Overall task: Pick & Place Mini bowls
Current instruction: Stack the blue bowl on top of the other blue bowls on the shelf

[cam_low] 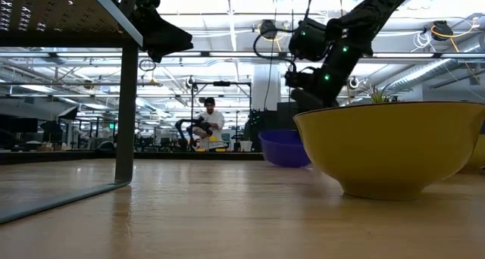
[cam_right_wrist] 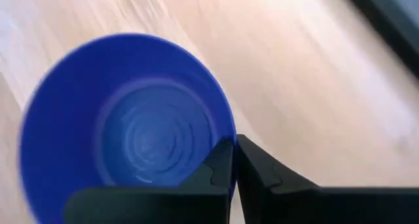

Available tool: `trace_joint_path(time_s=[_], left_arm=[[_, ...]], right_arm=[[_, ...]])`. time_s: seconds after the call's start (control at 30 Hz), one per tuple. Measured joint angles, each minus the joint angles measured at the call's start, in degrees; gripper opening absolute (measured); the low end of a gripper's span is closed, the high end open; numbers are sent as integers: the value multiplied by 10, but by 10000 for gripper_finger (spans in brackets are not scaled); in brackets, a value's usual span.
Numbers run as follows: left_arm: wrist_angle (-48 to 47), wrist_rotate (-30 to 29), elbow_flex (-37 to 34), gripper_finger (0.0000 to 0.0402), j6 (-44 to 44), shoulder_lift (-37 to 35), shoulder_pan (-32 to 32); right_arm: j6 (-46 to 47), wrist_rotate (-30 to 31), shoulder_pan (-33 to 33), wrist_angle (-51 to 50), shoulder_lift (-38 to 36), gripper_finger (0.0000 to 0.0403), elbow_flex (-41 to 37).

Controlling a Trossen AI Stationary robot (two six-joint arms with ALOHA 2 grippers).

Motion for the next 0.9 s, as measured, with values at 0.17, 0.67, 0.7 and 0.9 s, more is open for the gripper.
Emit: trace_joint_path(time_s=[0.17,0.67,0.7,0.9], left_arm=[[0,1,0,150,-16,0,0],[54,-111,1,150,6,48,-34],[55,-127,1,150,17,50,-34],[73,-210,1,150,23,49,-34]], right_arm=[[-72,0,14,82,0,0,0],[-344,226,57,306,0,0,-1],[-356,225,57,324,0,0,-1],[-416,216,57,442,0,0,-1]])
